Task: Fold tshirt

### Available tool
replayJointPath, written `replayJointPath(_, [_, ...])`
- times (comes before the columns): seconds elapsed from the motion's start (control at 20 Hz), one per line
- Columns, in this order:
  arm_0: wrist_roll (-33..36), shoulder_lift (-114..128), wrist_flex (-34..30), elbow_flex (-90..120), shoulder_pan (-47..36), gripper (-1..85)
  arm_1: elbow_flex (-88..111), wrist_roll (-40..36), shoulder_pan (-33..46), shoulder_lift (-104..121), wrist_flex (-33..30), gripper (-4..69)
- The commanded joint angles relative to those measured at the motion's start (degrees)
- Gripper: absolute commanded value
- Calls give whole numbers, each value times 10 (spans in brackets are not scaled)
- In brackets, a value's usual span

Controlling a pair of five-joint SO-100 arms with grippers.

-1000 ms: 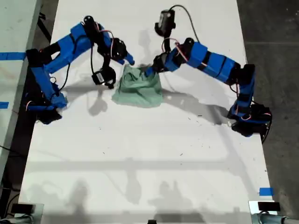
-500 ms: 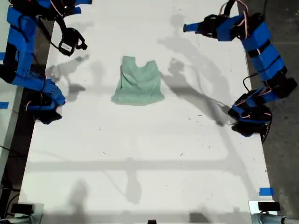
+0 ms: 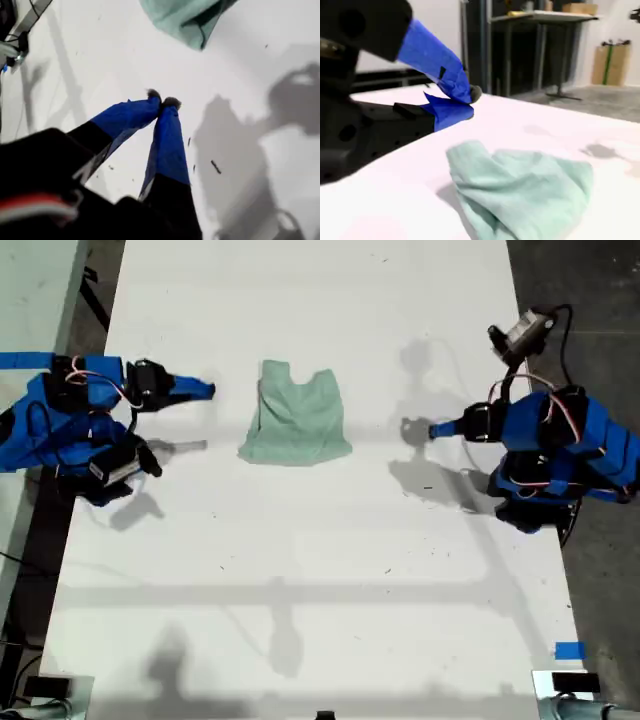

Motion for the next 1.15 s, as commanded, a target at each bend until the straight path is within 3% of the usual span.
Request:
replayJointPath(0.0, [-95, 134, -39, 142, 98, 1, 127, 104, -85, 103, -33, -16])
replayJointPath(0.1, [-114, 271, -28, 236, 141, 1, 223, 184, -127, 220, 10, -16])
replayJointPath(0.2, [-122, 262, -51, 288, 173, 3, 294, 282, -156, 239, 43, -16])
replayJointPath(0.25, [-156, 272, -3, 287, 183, 15, 300, 310, -174, 219, 43, -14])
replayJointPath(0.3, [-166, 273, 51, 285, 185, 23, 300, 298, -178, 214, 43, -3])
replayJointPath(0.35, [-154, 276, 78, 286, 191, 97, 300, 211, -172, 235, 43, 3])
replayJointPath(0.5, [-154, 276, 78, 285, 215, 142, 296, -129, -170, 239, 53, 8])
replayJointPath(1.1, [-154, 276, 78, 285, 221, 145, 294, -119, -172, 239, 55, 2])
